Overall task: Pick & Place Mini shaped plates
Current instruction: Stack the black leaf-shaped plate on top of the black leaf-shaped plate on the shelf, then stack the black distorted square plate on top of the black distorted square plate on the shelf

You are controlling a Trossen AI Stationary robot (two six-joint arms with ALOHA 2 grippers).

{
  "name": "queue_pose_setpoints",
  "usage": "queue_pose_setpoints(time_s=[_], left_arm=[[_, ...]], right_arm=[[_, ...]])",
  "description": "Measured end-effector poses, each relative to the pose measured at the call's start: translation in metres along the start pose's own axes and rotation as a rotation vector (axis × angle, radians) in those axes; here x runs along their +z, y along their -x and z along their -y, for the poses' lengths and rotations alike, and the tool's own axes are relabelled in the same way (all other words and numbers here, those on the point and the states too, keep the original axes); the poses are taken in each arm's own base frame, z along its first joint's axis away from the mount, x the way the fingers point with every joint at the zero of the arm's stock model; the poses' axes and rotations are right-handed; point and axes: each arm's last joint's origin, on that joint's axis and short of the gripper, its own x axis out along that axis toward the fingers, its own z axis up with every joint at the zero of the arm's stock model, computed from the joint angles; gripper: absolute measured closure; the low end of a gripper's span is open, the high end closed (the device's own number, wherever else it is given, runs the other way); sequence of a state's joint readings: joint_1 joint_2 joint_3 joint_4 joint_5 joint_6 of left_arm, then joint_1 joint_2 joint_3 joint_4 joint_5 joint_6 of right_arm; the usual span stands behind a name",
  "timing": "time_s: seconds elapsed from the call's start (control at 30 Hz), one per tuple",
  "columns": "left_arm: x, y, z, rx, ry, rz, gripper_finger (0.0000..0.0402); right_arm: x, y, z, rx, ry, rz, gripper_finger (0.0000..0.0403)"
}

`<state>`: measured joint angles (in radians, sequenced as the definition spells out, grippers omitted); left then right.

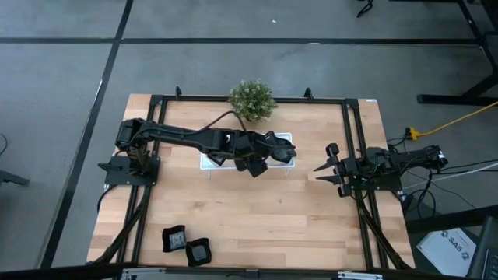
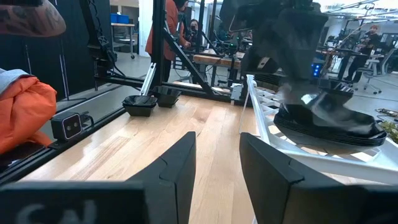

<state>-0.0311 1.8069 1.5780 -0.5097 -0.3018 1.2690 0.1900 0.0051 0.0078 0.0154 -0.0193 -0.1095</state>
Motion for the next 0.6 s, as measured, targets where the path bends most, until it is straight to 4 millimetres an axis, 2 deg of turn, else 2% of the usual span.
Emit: queue_pose_setpoints(time_s=[0.4, 0.6], left_arm=[[0.001, 0.001, 0.002, -0.003, 0.018, -0.041, 0.0333], [0.011, 0.015, 0.003, 0.028, 0.08, -0.066, 0.0334]], right_arm=[[0.0, 0.0, 0.0, 0.0, 0.0, 0.0, 0.0279], [0.0, 0.0, 0.0, 0.0, 0.0, 0.0, 0.0279]])
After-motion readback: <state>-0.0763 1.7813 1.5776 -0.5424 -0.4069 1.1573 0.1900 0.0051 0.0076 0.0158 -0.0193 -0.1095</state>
